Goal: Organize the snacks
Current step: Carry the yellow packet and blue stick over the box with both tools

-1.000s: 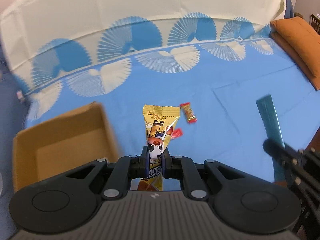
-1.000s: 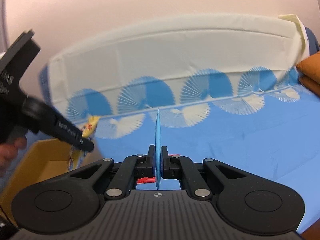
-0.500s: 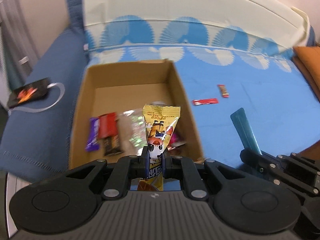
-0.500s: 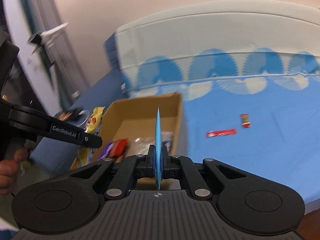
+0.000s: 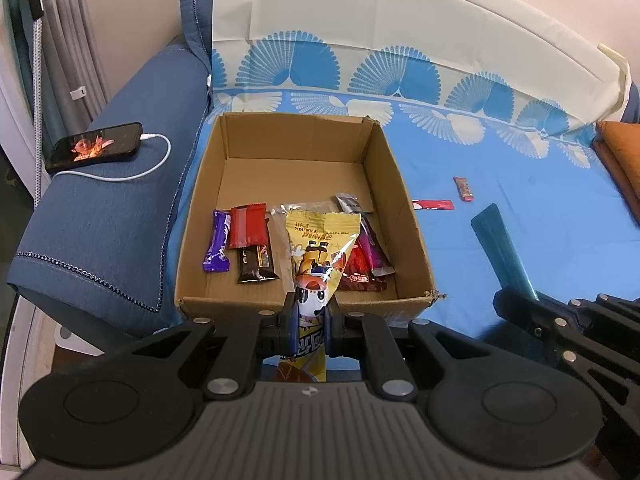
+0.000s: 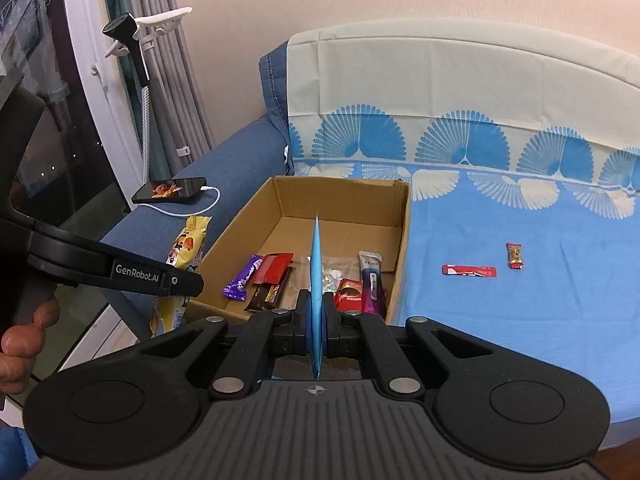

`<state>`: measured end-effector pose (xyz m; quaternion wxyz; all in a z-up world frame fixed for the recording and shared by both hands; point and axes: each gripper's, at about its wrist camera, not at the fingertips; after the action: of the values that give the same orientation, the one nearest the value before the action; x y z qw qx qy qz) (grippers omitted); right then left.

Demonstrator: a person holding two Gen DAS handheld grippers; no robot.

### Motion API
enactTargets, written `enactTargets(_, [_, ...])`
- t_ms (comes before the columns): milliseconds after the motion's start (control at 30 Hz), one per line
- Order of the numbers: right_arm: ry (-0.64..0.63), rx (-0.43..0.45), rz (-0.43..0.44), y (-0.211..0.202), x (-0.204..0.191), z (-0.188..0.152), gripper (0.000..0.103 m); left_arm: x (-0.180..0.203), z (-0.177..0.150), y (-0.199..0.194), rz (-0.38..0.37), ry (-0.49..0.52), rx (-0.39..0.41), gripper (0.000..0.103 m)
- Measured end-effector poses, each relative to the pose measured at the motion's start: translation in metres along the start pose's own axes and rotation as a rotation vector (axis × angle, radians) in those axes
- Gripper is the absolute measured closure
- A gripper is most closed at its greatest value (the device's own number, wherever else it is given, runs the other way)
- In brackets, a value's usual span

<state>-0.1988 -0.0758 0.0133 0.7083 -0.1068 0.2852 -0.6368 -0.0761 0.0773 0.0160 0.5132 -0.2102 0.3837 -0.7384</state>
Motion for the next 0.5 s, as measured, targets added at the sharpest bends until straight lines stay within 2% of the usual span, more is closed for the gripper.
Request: enactTargets(500, [-0.021,-0.020,-0.006,0.0070,-0.0034,0.0025,0.098,-0.0017,0.0022,0.0041,-0.004,-0.016,0.002,0.091])
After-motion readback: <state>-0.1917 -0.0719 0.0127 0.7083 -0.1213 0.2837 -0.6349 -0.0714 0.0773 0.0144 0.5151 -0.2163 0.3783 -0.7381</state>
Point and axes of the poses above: each gripper's, at about its wrist camera, not at the fingertips, and y roughly the way its jaws point, x to its right, z to its top, and after that the axes turned 8 degrees about z, right-handed
